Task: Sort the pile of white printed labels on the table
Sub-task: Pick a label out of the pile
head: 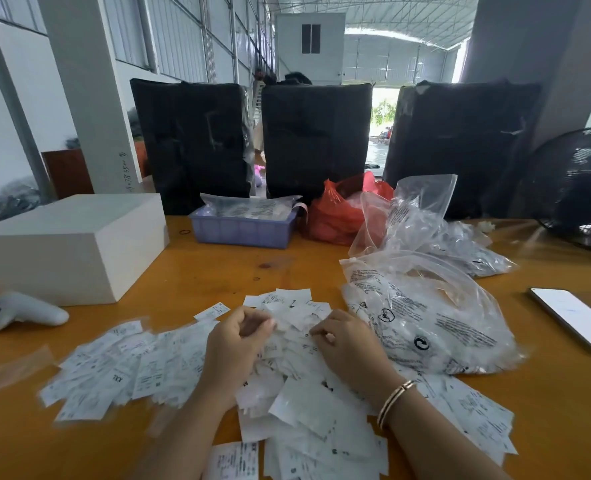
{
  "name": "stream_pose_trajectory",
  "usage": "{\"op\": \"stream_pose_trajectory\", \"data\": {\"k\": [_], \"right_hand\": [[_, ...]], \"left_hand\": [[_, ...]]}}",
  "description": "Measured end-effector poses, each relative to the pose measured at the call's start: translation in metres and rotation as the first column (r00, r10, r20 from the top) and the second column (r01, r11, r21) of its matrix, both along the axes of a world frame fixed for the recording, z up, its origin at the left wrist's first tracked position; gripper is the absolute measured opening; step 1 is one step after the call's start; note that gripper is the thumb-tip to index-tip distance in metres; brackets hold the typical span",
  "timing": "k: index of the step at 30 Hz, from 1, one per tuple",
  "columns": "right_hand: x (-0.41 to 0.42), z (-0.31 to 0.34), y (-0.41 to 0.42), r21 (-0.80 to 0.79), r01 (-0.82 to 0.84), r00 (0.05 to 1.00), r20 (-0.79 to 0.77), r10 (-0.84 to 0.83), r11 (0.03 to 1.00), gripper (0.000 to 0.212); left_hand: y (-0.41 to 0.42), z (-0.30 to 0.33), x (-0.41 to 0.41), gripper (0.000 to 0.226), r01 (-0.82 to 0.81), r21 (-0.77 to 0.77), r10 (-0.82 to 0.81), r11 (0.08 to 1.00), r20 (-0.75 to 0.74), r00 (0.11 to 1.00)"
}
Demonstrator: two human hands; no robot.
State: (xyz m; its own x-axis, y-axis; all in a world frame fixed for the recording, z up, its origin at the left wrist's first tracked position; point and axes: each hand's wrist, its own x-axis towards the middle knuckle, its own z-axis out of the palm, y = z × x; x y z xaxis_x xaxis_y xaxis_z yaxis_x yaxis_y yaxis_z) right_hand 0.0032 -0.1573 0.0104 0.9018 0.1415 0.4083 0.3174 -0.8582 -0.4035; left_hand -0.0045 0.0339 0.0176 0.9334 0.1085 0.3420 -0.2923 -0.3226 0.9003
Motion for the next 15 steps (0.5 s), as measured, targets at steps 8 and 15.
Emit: {"op": "stream_pose_trajectory", "data": {"k": [8, 15], "right_hand": [[-0.0009, 0.0002, 0.0040, -0.322, 0.042, 0.999, 0.031, -0.034, 0.946, 0.038], [-0.0059, 0.0000, 0.0052, -0.246, 0.055, 0.997, 0.059, -0.041, 0.968, 0.027]], "left_hand": [[-0.0031, 0.0029, -0.0044, 0.020, 0.019, -0.134, -0.027, 0.991, -0.053, 0.998], [-0.0054, 0.0049, -0.0055, 0.007, -0.005, -0.201, -0.010, 0.979, -0.075, 0.997]]}}
